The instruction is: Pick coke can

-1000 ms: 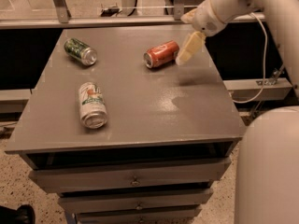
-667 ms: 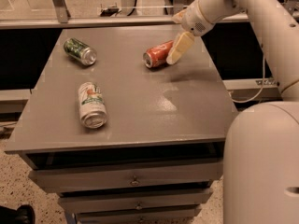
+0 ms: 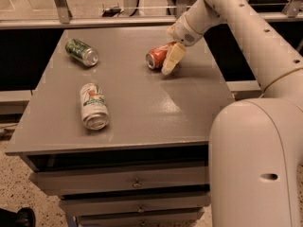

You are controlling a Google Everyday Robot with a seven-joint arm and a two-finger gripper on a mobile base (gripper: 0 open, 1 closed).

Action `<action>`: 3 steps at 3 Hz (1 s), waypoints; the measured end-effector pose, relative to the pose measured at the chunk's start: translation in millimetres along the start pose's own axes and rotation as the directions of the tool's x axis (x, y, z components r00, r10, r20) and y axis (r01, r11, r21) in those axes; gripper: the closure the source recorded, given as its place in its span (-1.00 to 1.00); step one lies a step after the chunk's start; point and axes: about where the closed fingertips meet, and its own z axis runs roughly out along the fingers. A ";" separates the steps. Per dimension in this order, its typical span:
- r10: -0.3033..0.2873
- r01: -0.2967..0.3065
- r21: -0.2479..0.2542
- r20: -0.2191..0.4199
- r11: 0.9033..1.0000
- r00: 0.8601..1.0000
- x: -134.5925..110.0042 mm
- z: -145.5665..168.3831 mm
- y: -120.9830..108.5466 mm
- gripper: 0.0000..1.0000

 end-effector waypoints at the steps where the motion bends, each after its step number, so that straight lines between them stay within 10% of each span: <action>1: 0.008 -0.009 -0.010 -0.033 1.000 0.999 6.0 3.6 -1.0 -0.70; 3: 0.008 -0.009 -0.015 -0.047 1.000 0.999 0.6 -11.0 1.7 0.40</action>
Offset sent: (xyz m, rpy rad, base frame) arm 0.0002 -0.0165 0.0128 -0.0632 0.0139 -0.0219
